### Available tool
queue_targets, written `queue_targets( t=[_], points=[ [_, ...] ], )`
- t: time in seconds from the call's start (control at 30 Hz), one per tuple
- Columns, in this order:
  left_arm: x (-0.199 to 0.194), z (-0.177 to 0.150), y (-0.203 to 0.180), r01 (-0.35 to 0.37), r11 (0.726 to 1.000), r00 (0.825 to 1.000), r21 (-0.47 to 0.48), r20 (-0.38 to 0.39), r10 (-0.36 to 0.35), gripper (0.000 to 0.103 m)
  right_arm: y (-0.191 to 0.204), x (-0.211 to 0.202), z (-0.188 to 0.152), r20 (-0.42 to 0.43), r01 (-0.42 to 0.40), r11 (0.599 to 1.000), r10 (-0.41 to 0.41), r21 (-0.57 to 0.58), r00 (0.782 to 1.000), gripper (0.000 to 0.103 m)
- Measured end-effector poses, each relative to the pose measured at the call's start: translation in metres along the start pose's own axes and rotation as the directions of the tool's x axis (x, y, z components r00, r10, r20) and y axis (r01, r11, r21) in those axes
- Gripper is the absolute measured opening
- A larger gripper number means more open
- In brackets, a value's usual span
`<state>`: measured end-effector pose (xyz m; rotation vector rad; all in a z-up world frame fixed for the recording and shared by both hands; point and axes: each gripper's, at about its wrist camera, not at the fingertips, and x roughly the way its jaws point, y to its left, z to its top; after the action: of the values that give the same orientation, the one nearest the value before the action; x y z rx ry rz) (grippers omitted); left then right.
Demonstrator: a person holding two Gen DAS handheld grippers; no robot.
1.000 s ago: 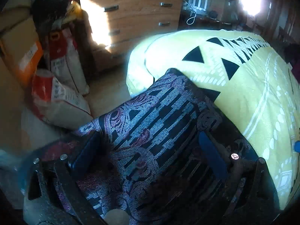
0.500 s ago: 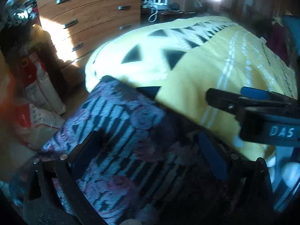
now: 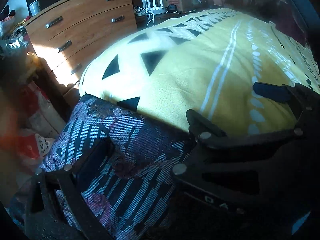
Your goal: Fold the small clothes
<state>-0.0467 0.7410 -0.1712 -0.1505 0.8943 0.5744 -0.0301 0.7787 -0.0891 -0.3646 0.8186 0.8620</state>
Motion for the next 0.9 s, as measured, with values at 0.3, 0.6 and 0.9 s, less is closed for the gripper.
queue_targets(
  t=[0.3, 0.6, 0.9],
  points=[
    [-0.0006, -0.0008, 0.0007, -0.001, 1.000, 1.000, -0.001, 0.000, 0.001, 0.103, -0.0018, 0.0006, 0.0007, 0.000, 0.000, 1.000, 0.000, 0.000, 1.000, 0.103],
    [-0.0005, -0.0003, -0.0006, -0.001, 1.000, 1.000, -0.001, 0.000, 0.001, 0.103, -0.0001, 0.0008, 0.0013, 0.000, 0.000, 1.000, 0.000, 0.000, 1.000, 0.103],
    [-0.0004, -0.0002, -0.0008, -0.001, 1.000, 1.000, -0.002, 0.000, 0.001, 0.103, 0.0015, 0.0005, 0.0015, 0.000, 0.001, 1.000, -0.001, -0.001, 1.000, 0.103]
  ],
)
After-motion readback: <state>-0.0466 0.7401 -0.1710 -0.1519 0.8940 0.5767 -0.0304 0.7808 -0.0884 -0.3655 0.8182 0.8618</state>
